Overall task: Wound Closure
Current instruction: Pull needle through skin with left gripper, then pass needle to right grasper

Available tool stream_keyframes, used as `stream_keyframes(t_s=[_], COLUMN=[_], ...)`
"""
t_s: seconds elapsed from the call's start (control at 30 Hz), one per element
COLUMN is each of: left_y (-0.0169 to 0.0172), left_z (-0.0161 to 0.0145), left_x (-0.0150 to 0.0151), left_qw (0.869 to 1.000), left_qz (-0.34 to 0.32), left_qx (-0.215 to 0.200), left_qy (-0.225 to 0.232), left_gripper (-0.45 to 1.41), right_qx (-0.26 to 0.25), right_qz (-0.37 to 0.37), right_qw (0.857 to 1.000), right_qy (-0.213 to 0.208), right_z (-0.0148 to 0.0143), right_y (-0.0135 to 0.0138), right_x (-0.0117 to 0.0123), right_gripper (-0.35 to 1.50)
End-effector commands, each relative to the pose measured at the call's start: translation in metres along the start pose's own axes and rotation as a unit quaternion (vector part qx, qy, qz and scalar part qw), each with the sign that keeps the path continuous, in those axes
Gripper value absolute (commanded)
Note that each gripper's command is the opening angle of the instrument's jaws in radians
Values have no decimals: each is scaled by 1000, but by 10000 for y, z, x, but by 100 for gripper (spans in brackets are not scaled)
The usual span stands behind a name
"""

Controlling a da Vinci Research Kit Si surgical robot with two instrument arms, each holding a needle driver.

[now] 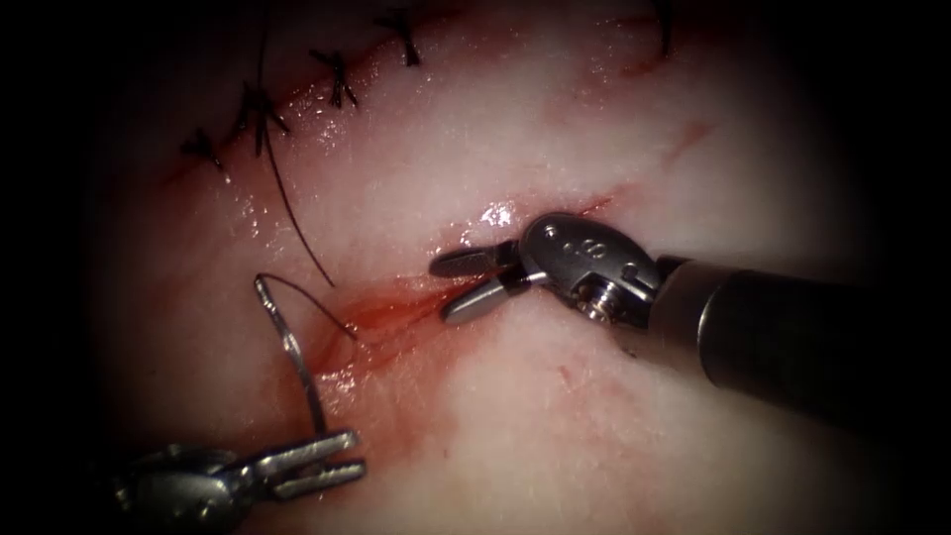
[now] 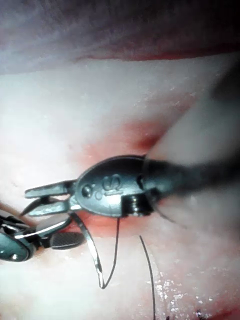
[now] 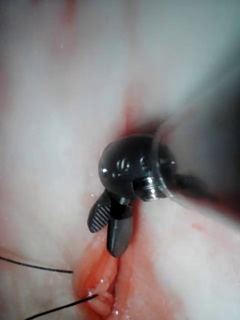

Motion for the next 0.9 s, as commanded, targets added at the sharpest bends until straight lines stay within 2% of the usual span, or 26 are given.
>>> stream_keyframes(t_s=[0.03, 0.17, 0.23, 0.33, 0.47, 0.53, 0.57, 0.6, 0.63, 0.67, 0.73, 0.77, 0.8, 0.83, 0.87, 0.9], left_y=[-5, -21, -29, -36, -37, -34, -28, -26, -24, -24, -20, -17, -17, -15, -9, -7], left_z=[6, 5, 3, 2, 5, 9, 16, 20, 22, 22, 29, 34, 34, 35, 41, 43], left_x=[-2, 11, 15, 14, 5, -7, -28, -39, -47, -47, -65, -80, -80, -85, -94, -95], left_qw=[1000, 1000, 999, 997, 996, 995, 993, 992, 992, 992, 990, 989, 989, 988, 987, 986], left_qz=[4, 30, 48, 66, 77, 90, 106, 110, 116, 116, 126, 132, 132, 134, 142, 146], left_qx=[0, 0, 15, 27, 33, 39, 48, 49, 48, 48, 46, 45, 45, 46, 45, 46], left_qy=[-1, -5, 2, 3, -2, -12, -23, -28, -34, -34, -46, -56, -56, -58, -66, -70], left_gripper=[-45, -45, -45, -45, -45, -45, -45, -45, -45, -45, -45, -45, -45, -45, -45, -45], right_qx=[1, 2, 3, 4, 6, 7, 10, 11, 13, 13, 15, 16, 16, 16, 17, 18], right_qz=[-3, -3, 0, 1, 8, 13, 44, 80, 110, 110, 129, 149, 149, 159, 205, 214], right_qw=[1000, 1000, 1000, 1000, 1000, 1000, 999, 997, 994, 994, 992, 989, 989, 987, 979, 977], right_qy=[0, 0, 0, 0, 0, 0, 0, 0, 0, 0, 0, 1, 1, 1, 8, 11], right_z=[9, 8, 7, 4, 1, 0, -2, -3, -4, -4, -3, -3, -3, -2, 0, 2], right_y=[5, 3, 2, 2, 1, -1, -8, -12, -15, -15, -21, -25, -25, -26, -28, -28], right_x=[-2, -3, -3, -1, 1, 4, 8, 9, 10, 10, 14, 19, 19, 21, 26, 27], right_gripper=[29, 31, 32, 49, 56, 76, 56, 5, -32, -32, -35, 9, 9, 27, 73, 83])
